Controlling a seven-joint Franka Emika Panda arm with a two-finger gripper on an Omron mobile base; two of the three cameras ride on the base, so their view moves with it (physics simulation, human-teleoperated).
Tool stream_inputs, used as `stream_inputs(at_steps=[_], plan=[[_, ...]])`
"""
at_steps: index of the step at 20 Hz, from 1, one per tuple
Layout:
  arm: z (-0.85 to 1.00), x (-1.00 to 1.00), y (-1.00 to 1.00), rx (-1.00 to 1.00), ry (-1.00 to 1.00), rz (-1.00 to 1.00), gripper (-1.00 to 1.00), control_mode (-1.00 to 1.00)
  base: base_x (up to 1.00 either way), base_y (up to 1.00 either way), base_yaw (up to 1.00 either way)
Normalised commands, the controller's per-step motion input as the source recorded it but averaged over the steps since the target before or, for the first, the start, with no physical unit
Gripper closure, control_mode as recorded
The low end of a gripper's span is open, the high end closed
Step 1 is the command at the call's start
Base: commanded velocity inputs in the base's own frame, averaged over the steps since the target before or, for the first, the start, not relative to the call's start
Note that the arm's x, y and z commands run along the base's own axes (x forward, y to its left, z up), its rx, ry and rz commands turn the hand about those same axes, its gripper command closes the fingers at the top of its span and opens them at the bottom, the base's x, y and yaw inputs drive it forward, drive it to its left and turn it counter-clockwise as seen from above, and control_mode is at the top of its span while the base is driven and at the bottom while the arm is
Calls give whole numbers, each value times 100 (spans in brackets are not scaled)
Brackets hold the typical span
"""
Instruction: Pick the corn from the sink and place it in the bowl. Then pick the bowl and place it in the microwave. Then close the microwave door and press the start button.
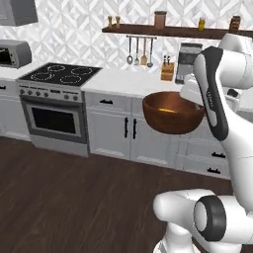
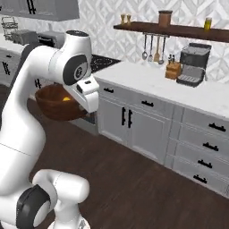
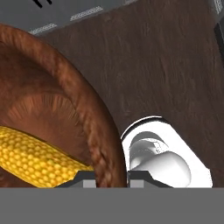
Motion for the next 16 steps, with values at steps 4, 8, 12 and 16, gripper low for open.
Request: stream_inputs(at_steps=[4,8,12,16], plan=[[0,0,0,0,0,0,100,100,0,37,92],[0,0,0,0,0,0,100,100,5,38,85],[0,0,0,0,0,0,100,100,47,30,66],[0,0,0,0,0,0,100,100,94,23,47]])
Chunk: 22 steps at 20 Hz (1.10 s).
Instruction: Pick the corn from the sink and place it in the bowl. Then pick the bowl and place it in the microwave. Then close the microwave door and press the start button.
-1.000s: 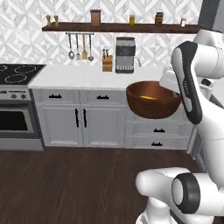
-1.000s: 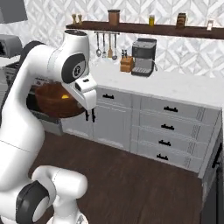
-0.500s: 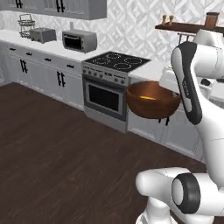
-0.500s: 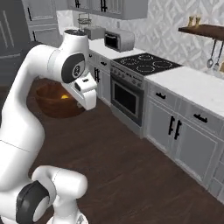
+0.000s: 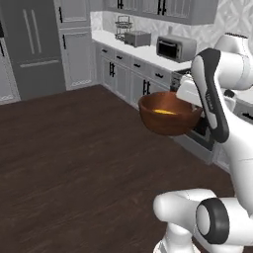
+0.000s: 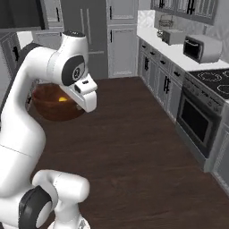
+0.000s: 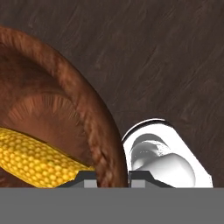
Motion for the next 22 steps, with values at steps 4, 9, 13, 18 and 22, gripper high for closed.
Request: stream_inputs(at_steps=[4,9,13,18,22], plan=[[0,0,0,0,0,0,100,100,100,16,31],[0,0,0,0,0,0,100,100,100,11,21],[0,0,0,0,0,0,100,100,100,0,18],[0,0,0,0,0,0,100,100,100,0,13],[0,0,0,0,0,0,100,100,100,0,7]])
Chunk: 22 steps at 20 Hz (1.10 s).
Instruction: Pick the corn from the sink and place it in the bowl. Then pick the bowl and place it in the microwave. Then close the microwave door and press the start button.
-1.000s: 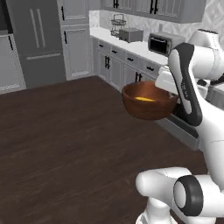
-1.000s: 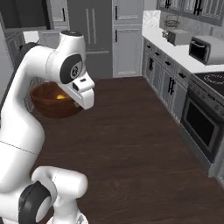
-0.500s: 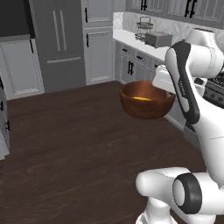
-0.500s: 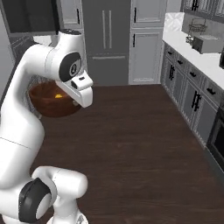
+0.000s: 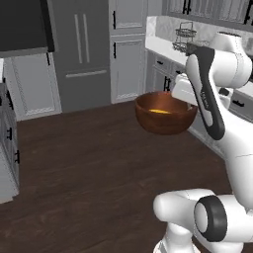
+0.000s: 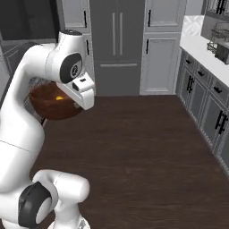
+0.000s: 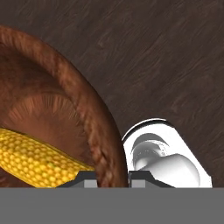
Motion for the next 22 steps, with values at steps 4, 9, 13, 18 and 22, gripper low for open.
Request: stream_inputs(at_steps=[4,9,13,18,22], plan=[[0,0,0,0,0,0,100,100,100,-5,10],[0,0,0,0,0,0,100,100,100,-12,13],[0,0,0,0,0,0,100,100,100,-24,14],[0,0,0,0,0,0,100,100,100,-39,19],[0,0,0,0,0,0,100,100,100,-55,41]])
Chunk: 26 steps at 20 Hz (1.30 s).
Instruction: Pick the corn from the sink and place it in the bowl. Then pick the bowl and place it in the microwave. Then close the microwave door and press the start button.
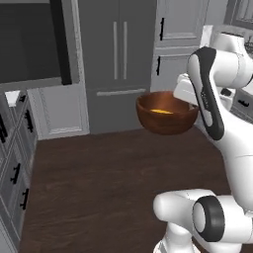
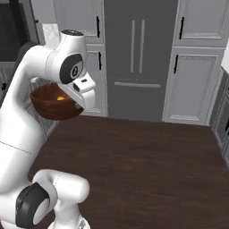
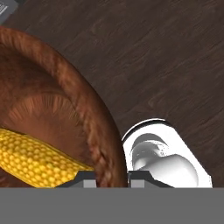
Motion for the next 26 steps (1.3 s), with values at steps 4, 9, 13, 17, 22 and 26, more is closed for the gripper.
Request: stream_inputs(at_steps=[4,9,13,17,22,26], plan=[[0,0,0,0,0,0,100,100,95,-61,58],[0,0,0,0,0,0,100,100,78,-72,57],[0,0,0,0,0,0,100,100,64,-81,53],[0,0,0,0,0,0,100,100,60,-82,51],[0,0,0,0,0,0,100,100,46,-72,51],[0,0,0,0,0,0,100,100,43,-45,57]])
